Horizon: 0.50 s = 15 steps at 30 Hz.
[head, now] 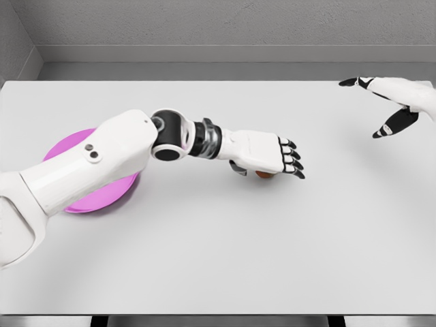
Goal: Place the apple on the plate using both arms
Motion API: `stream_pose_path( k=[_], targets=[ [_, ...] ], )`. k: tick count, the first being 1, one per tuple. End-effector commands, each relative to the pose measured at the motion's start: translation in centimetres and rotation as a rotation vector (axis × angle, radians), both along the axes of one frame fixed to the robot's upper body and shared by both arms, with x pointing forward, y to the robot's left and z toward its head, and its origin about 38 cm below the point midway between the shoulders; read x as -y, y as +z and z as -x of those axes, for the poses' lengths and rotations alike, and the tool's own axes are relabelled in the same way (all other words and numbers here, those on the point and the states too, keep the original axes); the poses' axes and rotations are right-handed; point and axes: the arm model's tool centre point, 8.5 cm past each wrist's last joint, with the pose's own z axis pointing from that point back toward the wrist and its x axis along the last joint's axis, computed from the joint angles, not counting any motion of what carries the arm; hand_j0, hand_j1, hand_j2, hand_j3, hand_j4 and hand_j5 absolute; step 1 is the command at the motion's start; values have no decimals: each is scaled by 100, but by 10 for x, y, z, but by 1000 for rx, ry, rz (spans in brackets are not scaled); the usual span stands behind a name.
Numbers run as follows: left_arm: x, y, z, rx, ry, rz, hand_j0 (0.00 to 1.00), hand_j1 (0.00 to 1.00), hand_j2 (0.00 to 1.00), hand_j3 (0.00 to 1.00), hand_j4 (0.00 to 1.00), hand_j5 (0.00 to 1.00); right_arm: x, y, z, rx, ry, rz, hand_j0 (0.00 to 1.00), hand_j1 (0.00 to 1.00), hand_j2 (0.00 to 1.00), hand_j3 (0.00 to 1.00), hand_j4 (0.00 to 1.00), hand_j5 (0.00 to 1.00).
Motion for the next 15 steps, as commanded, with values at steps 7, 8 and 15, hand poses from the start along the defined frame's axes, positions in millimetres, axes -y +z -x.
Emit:
stream_pose_path(
  k=[7, 8, 15],
  targets=[
    [3, -1, -6, -3, 16, -15, 100, 100, 100, 100, 100, 100, 0, 0, 0, -2, 2, 0, 100, 100, 100, 100, 100, 100],
    [2, -2, -8, -4, 21, -17, 100, 100, 100, 100, 100, 100, -1, -2, 1, -5, 2, 0, 100, 100, 100, 100, 100, 100],
    [13, -8, -10, 3, 23, -40, 100, 100, 100, 100, 100, 100, -1, -2, 0, -6, 4, 1, 100, 100, 100, 100, 100, 100]
  ],
)
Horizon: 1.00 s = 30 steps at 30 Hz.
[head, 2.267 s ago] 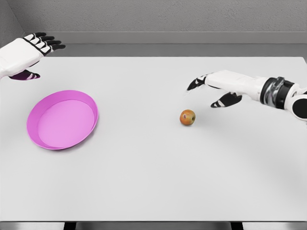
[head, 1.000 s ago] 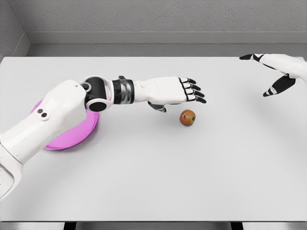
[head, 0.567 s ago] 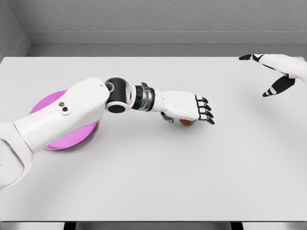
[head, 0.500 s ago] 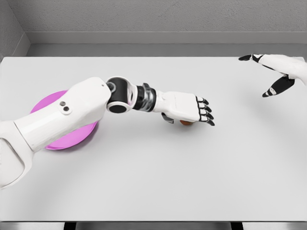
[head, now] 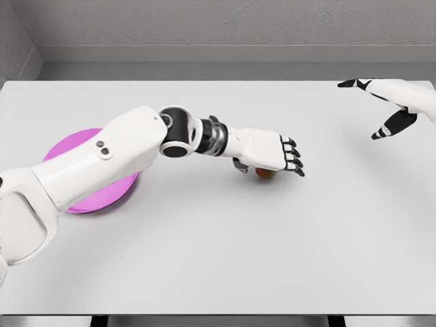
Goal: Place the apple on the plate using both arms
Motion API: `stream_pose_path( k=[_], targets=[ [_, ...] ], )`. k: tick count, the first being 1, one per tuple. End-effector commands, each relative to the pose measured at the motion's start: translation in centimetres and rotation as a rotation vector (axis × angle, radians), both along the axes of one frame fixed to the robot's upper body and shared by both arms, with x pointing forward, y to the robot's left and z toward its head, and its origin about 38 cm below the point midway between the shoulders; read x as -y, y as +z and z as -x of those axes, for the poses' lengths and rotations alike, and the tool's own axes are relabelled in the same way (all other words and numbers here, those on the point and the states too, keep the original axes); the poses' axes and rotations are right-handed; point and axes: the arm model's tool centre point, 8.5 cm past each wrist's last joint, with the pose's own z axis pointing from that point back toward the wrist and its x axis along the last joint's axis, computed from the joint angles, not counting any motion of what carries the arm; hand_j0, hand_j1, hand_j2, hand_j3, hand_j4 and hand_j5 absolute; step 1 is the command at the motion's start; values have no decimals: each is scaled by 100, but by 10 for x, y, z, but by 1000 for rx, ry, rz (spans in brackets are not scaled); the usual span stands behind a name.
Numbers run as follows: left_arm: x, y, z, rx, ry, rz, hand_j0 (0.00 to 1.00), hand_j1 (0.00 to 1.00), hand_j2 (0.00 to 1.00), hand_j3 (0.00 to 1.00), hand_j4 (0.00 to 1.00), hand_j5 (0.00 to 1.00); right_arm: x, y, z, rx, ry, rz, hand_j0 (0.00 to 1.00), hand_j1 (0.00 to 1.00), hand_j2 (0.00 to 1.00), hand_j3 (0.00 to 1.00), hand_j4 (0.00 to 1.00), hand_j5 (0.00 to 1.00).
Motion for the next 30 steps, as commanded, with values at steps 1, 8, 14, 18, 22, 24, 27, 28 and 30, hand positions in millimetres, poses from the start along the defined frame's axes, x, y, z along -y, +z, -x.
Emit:
stream_pose_path(
  k=[1, 8, 14, 18, 22, 24, 27, 28, 30],
  targets=[
    [3, -2, -1, 2, 4, -6, 100, 100, 100, 100, 100, 100, 0, 0, 0, -2, 0, 0, 100, 100, 100, 100, 100, 100],
    [8, -8, 0, 29, -6, -91, 100, 100, 100, 100, 100, 100, 0, -1, 0, -2, 0, 0, 100, 100, 100, 100, 100, 100],
    [8, -6, -1, 36, -5, -93, 92, 92, 92, 92, 92, 92, 0, 0, 0, -2, 0, 0, 100, 100, 100, 100, 100, 100],
    [7, -5, -2, 37, -2, -91, 76, 76, 76, 76, 76, 76, 0, 0, 0, -1, 2, 0, 100, 100, 100, 100, 100, 100],
    [6, -5, -2, 38, 0, -91, 66, 66, 66, 66, 66, 66, -3, 0, 1, 1, 9, 0, 100, 100, 100, 100, 100, 100],
    [4, -8, -3, 33, 6, -120, 62, 62, 62, 62, 62, 62, -3, 1, 1, 3, 10, 0, 100, 100, 100, 100, 100, 100],
    [3, -11, -1, 28, 8, -136, 61, 61, 61, 61, 61, 61, -4, 1, 2, 2, 13, 0, 100, 100, 100, 100, 100, 100],
    [3, -13, -1, 24, 9, -148, 61, 61, 61, 61, 61, 61, -4, 1, 2, 4, 12, -1, 100, 100, 100, 100, 100, 100],
    [1, -13, -2, 22, 14, -150, 61, 61, 61, 61, 61, 61, -4, 2, 2, 5, 14, 0, 100, 100, 100, 100, 100, 100]
  ],
)
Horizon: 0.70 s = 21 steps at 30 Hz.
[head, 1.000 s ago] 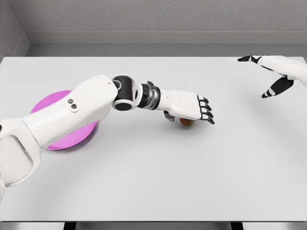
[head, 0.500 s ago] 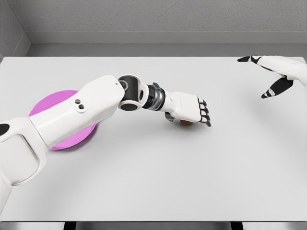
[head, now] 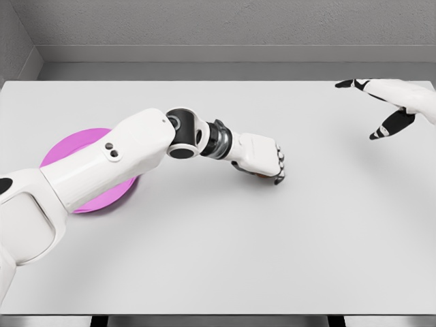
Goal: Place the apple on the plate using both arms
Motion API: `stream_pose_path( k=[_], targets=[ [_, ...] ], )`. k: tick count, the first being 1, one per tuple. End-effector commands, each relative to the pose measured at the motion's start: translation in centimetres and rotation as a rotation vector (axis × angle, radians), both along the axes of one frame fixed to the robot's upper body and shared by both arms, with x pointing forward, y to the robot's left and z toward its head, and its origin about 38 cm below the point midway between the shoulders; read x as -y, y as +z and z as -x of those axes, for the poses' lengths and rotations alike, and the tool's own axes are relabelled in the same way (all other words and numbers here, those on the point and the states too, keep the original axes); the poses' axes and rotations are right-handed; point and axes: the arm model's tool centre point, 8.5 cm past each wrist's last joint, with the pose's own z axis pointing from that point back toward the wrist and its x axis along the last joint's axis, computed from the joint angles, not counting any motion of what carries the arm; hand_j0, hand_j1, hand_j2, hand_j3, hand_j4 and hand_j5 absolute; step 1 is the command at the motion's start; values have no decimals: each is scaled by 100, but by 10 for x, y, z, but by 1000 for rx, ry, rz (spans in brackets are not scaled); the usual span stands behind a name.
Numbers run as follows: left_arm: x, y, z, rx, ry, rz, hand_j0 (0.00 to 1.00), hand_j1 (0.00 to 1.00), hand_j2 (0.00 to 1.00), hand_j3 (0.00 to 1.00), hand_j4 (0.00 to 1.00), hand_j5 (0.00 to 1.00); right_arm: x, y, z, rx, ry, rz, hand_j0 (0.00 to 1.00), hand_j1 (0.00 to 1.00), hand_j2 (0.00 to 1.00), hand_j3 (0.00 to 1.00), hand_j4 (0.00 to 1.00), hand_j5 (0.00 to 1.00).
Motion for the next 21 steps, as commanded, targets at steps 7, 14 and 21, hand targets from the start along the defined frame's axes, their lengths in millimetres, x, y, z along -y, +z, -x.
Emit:
stream_pose_path(
  k=[7, 14, 21],
  targets=[
    [-4, -1, -2, -2, 11, -10, 38, 38, 38, 38, 38, 38, 0, 1, 0, 2, 0, 0, 100, 100, 100, 100, 100, 100],
    [-15, 9, -10, 20, 31, -5, 21, 21, 21, 21, 21, 21, 0, 1, 0, 2, 2, 0, 100, 100, 100, 100, 100, 100],
    [-87, 64, -12, 93, 74, 87, 19, 19, 19, 19, 19, 19, 0, 1, 0, 2, 1, -1, 100, 100, 100, 100, 100, 100]
  ],
)
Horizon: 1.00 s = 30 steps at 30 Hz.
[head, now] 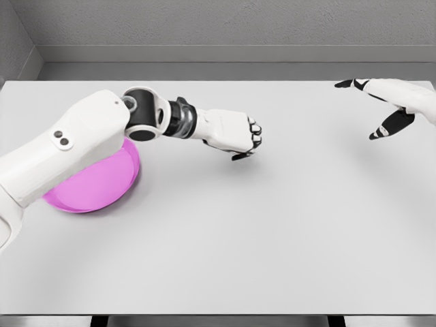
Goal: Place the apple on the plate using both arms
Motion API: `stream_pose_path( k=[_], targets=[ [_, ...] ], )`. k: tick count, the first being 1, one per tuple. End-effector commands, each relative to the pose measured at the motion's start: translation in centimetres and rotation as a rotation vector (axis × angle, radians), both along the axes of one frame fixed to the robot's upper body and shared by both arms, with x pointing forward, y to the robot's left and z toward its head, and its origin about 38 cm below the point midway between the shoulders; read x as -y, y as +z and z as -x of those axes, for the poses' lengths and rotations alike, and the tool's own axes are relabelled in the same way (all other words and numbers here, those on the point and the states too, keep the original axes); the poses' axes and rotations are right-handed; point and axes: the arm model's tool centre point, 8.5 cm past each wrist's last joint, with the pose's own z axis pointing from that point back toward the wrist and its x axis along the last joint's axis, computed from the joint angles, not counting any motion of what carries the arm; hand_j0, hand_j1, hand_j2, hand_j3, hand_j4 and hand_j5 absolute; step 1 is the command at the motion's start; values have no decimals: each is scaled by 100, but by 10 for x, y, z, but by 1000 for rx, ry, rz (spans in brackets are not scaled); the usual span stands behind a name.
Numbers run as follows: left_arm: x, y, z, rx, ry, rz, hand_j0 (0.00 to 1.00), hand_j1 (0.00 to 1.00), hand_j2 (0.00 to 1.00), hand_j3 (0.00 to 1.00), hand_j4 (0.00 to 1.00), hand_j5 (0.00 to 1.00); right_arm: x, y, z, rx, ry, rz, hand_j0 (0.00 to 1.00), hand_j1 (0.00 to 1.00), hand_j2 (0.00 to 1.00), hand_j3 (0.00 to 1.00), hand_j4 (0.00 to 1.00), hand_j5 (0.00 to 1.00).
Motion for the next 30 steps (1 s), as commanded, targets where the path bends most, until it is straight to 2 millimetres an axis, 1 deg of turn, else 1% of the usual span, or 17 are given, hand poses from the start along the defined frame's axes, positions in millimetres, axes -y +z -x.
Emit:
stream_pose_path(
  k=[1, 2, 5, 7, 9, 10, 11, 14, 15, 16, 17, 21, 25, 26, 27, 28, 30],
  targets=[
    [-30, 20, 5, 23, 11, 31, 19, 19, 19, 19, 19, 19, 0, 0, 0, 0, 0, 0, 100, 100, 100, 100, 100, 100],
    [-36, 24, 7, 27, 14, 37, 19, 19, 19, 19, 19, 19, 0, 0, 0, 0, 0, 0, 100, 100, 100, 100, 100, 100],
    [-75, 35, 12, 36, 48, 31, 18, 18, 18, 18, 18, 18, 0, 0, 0, 0, 0, 0, 100, 100, 100, 100, 100, 100],
    [-102, 44, 18, 53, 76, 27, 16, 16, 16, 16, 16, 16, 0, 0, 0, 1, -1, -1, 100, 100, 100, 100, 100, 100],
    [-138, 53, 18, 72, 137, 18, 16, 16, 16, 16, 16, 16, 0, 1, 0, 3, -1, -1, 100, 100, 100, 100, 100, 100],
    [-159, 52, 19, 60, 179, 10, 16, 16, 16, 16, 16, 16, 1, 1, 0, 1, -1, 0, 100, 100, 100, 100, 100, 100],
    [-173, 54, 20, 54, 209, 14, 16, 16, 16, 16, 16, 16, 0, 0, 0, 1, -1, -1, 100, 100, 100, 100, 100, 100],
    [-213, 48, 24, 40, 308, 33, 16, 16, 16, 16, 16, 16, 1, 0, 0, -1, -2, 0, 100, 100, 100, 100, 100, 100],
    [-219, 45, 24, 35, 323, 27, 16, 16, 16, 16, 16, 16, 0, 0, 0, 1, -1, -1, 100, 100, 100, 100, 100, 100],
    [-225, 35, 27, 13, 335, 21, 16, 16, 16, 16, 16, 16, 0, 0, 0, 1, -1, -1, 100, 100, 100, 100, 100, 100],
    [-231, 35, 26, 11, 354, 25, 16, 16, 16, 16, 16, 16, 0, 1, 0, 1, 0, 0, 100, 100, 100, 100, 100, 100],
    [-257, 14, 16, -33, 456, 25, 17, 17, 17, 17, 17, 17, 0, 0, 0, 0, 0, 0, 100, 100, 100, 100, 100, 100],
    [-261, 14, 15, -34, 469, 30, 20, 20, 20, 20, 20, 20, 0, 0, 0, 0, 0, 0, 100, 100, 100, 100, 100, 100],
    [-259, 12, 16, -38, 463, 21, 30, 30, 30, 30, 30, 30, 0, 0, 0, 0, 0, 0, 100, 100, 100, 100, 100, 100],
    [-259, 12, 16, -40, 463, 22, 53, 53, 53, 53, 53, 53, 0, 0, 0, 0, 0, 0, 100, 100, 100, 100, 100, 100],
    [-259, 7, 19, -51, 463, 25, 100, 100, 100, 100, 100, 100, 0, 0, 0, 1, -1, -1, 100, 100, 100, 100, 100, 100],
    [-258, 7, 20, -50, 456, 25, 100, 100, 100, 100, 100, 100, 0, 0, 0, 0, 0, 0, 100, 100, 100, 100, 100, 100]
  ],
)
